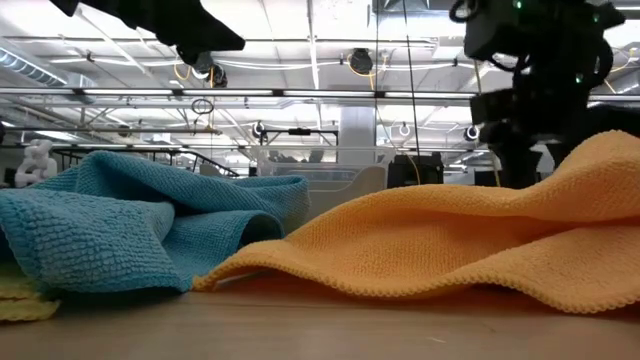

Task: Sort microfiber towel by color & place in baskets
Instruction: Put the right yellow microfiber cloth into the transparent bin

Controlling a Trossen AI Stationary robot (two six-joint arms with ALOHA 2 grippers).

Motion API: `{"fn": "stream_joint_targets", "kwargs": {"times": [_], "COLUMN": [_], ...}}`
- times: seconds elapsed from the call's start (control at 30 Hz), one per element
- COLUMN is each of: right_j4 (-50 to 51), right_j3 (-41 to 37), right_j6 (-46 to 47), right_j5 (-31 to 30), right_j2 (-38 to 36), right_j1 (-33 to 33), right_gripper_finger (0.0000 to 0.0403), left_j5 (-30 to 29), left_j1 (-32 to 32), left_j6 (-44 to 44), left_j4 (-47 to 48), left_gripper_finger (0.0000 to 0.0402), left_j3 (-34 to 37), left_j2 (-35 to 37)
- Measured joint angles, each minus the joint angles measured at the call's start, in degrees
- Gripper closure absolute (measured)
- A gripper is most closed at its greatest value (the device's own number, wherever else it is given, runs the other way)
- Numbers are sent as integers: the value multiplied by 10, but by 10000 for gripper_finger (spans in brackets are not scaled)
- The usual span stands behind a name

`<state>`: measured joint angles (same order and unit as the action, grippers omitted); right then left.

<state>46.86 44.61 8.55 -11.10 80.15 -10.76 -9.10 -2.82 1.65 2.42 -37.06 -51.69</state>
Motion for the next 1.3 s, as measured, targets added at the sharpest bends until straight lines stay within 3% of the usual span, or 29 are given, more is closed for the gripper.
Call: {"fn": "stream_joint_targets", "kwargs": {"times": [0.47, 0.83, 1.0, 1.3], "right_j4": [-76, -123, -128, -177], "right_j3": [-66, -102, -102, -104], "right_j6": [32, 73, 73, 88], "right_j5": [14, 59, 60, 49], "right_j2": [4, 2, 2, 4], "right_j1": [30, 62, 62, 62], "right_gripper_finger": [65, 77, 146, 339], "left_j5": [4, 3, 3, 3], "left_j1": [-22, -38, -38, -38], "left_j6": [2, 2, 2, 2], "left_j4": [-5, -5, -5, -7], "left_gripper_finger": [400, 400, 400, 400], "left_j3": [0, 0, 0, 0], "left_j2": [0, 0, 0, 0]}}
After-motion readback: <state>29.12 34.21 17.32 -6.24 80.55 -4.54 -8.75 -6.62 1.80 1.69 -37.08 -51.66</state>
